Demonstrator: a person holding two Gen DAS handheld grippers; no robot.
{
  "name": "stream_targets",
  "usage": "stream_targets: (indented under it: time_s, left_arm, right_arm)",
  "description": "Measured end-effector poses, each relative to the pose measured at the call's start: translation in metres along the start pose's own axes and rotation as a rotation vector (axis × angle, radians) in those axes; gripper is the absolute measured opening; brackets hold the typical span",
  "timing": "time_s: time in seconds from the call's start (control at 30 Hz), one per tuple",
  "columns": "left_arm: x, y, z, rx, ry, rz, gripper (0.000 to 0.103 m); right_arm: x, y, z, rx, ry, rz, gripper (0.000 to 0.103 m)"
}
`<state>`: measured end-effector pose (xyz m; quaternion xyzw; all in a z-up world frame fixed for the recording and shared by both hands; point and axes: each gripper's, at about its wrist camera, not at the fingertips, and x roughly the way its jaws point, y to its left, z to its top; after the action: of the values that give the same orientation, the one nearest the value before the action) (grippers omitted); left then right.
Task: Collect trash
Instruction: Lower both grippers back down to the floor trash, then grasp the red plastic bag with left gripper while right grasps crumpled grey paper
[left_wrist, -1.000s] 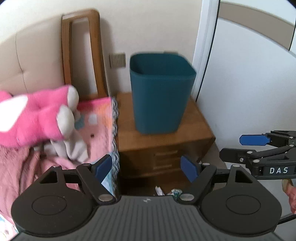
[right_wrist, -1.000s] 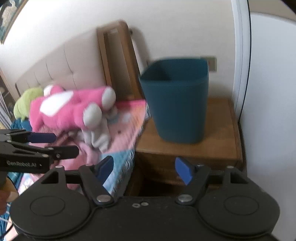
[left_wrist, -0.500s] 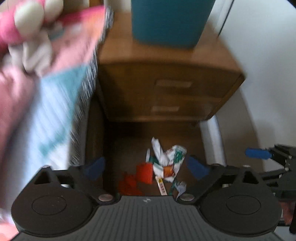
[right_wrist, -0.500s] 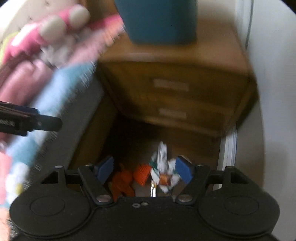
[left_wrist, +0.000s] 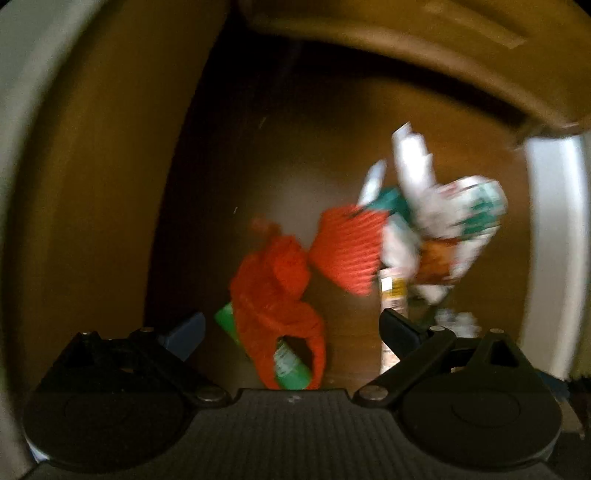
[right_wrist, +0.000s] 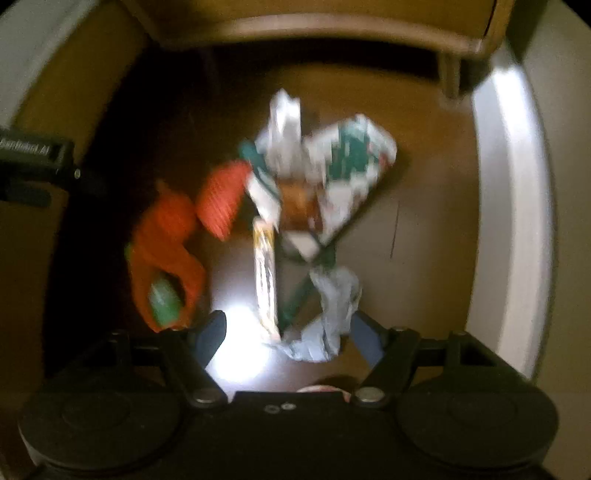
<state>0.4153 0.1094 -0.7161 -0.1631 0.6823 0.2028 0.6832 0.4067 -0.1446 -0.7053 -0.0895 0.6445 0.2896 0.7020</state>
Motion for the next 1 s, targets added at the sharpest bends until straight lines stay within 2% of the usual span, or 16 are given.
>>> stream_targets:
  time_s: [0.13, 0.23, 0.37, 0.5, 0.67, 0.7, 0.73, 0.77, 0.83, 0.9, 0.97, 1.0]
  left_arm:
    - [0.064, 0.0, 0.003, -0.014, 0.076, 0.062, 0.101]
    - [0.096, 0.002, 0.009, -0.038, 0.1, 0.098, 0.101]
    - [0.129, -0.001, 0.02, -0.02, 0.12, 0.118, 0.101]
    - [0.154, 0.003, 0.029, -0.017, 0.142, 0.138, 0.101]
    - [0.171, 0.013, 0.034, -0.032, 0.166, 0.128, 0.101]
    - [0.175, 0.015, 0.034, -0.04, 0.171, 0.126, 0.101]
    - [0.178, 0.017, 0.034, -0.049, 0.178, 0.122, 0.1]
    - [0.179, 0.02, 0.034, -0.059, 0.182, 0.114, 0.094]
    - [0.183, 0.023, 0.033, -0.074, 0.192, 0.102, 0.085]
    - [0.185, 0.025, 0.032, -0.085, 0.197, 0.093, 0.08]
    - [0.181, 0.023, 0.033, -0.09, 0.188, 0.088, 0.068]
    - [0.179, 0.024, 0.031, -0.09, 0.189, 0.088, 0.065]
  right_arm:
    - [0.053, -0.014, -0.009, 0.025, 0.059, -0.019, 0.074]
    - [0.084, -0.024, -0.014, 0.069, 0.08, -0.027, 0.073]
    - [0.116, -0.036, -0.013, 0.159, 0.1, -0.037, 0.073]
    - [0.128, -0.036, -0.012, 0.17, 0.093, -0.05, 0.072]
    - [0.135, -0.034, -0.016, 0.15, 0.075, -0.066, 0.07]
    - [0.135, -0.035, -0.016, 0.155, 0.07, -0.068, 0.068]
    - [0.136, -0.036, -0.016, 0.161, 0.069, -0.065, 0.055]
    - [0.137, -0.036, -0.017, 0.169, 0.079, -0.07, 0.035]
    - [0.141, -0.038, -0.017, 0.19, 0.093, -0.069, 0.032]
    - [0.141, -0.041, -0.018, 0.198, 0.086, -0.067, 0.03]
    - [0.139, -0.044, -0.018, 0.19, 0.078, -0.071, 0.027]
    - [0.139, -0.043, -0.019, 0.187, 0.074, -0.074, 0.026]
